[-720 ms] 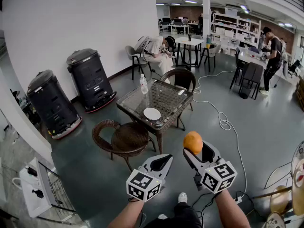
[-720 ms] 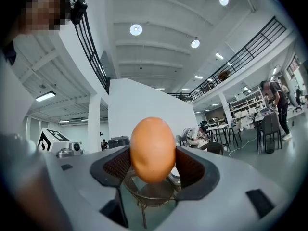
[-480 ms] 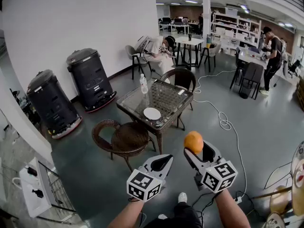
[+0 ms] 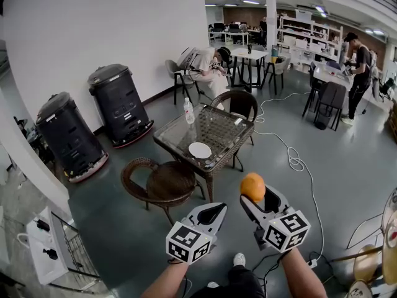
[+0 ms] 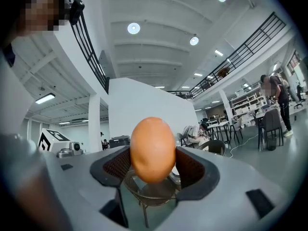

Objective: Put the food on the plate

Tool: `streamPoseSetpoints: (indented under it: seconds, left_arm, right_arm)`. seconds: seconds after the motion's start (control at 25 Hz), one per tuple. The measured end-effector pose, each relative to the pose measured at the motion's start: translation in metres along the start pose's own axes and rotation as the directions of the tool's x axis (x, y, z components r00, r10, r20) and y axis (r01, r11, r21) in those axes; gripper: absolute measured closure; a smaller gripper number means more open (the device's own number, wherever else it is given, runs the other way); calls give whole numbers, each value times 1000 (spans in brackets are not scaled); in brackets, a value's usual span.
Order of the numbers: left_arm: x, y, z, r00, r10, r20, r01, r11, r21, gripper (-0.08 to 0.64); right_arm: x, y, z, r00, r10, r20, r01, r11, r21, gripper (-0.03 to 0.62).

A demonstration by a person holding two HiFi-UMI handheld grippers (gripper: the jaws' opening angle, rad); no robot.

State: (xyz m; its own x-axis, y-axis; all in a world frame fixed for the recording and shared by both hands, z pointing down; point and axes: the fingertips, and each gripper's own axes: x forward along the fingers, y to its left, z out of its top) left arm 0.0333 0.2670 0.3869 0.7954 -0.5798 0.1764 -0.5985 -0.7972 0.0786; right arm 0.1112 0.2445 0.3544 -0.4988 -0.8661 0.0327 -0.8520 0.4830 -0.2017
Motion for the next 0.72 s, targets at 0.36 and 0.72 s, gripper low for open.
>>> streamPoseSetpoints:
  seconds: [0.36, 0.72]
  left_arm:
    - [21, 19, -1, 1000, 5, -1, -5, 1000, -1, 551]
    - [64, 48, 5, 1000, 25, -3, -25, 1000, -13, 551]
  right_arm:
    - [21, -23, 1, 1000, -1, 4, 1, 1000, 7, 293]
    - [55, -65, 8, 1000, 11, -6, -11, 1000, 3, 293]
